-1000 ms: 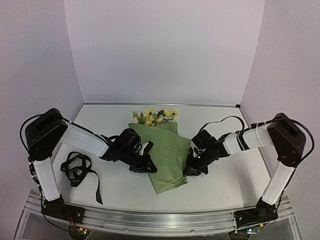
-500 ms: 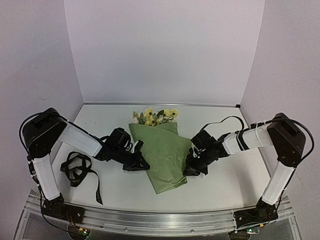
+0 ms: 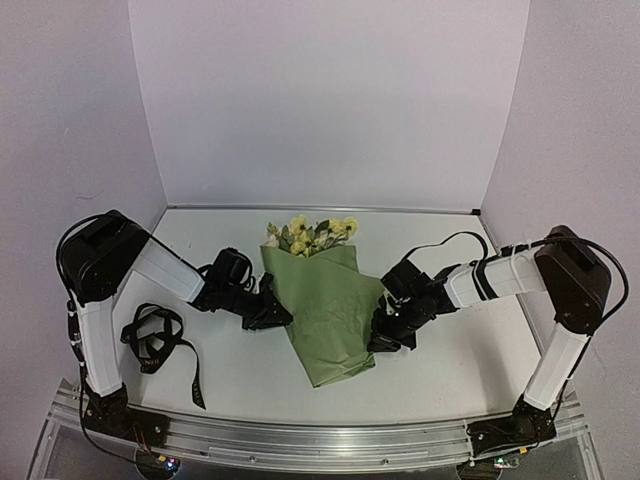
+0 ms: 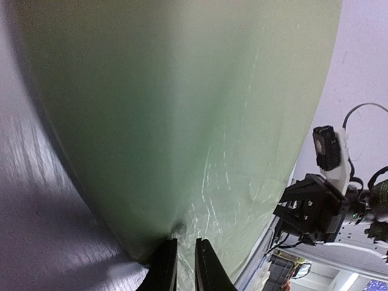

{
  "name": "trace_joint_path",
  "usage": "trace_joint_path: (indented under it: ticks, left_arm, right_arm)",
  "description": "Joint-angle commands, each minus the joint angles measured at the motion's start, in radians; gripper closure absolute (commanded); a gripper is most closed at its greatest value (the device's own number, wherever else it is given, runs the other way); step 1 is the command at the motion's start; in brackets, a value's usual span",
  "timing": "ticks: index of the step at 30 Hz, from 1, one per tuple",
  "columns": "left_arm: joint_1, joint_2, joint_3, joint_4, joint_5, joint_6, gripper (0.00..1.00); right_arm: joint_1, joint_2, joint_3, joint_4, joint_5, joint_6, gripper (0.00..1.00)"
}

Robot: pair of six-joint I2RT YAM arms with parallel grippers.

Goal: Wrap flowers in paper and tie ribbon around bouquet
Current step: Press the fold line on the folded bouquet.

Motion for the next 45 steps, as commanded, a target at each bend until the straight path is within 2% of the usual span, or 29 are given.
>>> trace_joint_path:
  ticks: [1,11,23,30,34,38,41,45]
  left_arm:
    - [0.052,0.056,0.08,0.027,0.027,-0.02,0.86]
    - [0.195,0.203,0.272,-0.004,0.097,-0.011,0.86]
    - [0.367,0.36,0.542,-0.172,0.107,0.074,0.86]
    - [0.42,0.413,0.708,-0.263,0.126,0.108,0.86]
    - [0.43,0.381,0.802,-0.364,0.113,0.157,0.86]
    - [0.434,0.303,0.81,-0.407,0.093,0.169,0.84]
    - [0.433,0.216,0.757,-0.424,0.068,0.167,0.83]
    - [0.431,0.052,0.597,-0.428,0.002,0.156,0.83]
  right_arm:
    - [0.007,0.002,0.014,-0.084,0.037,-0.002,0.99]
    - [0.009,-0.001,0.004,-0.093,0.049,0.01,0.99]
    - [0.009,-0.005,-0.011,-0.093,0.106,0.07,0.99]
    - [0.009,-0.005,-0.027,-0.079,0.177,0.152,1.0]
    - [0.012,0.029,-0.015,0.007,0.214,0.237,1.0]
    - [0.025,0.078,0.029,0.086,0.269,0.302,1.0]
    - [0.042,0.125,0.084,0.14,0.302,0.348,1.0]
    - [0.062,0.199,0.177,0.167,0.329,0.373,1.0]
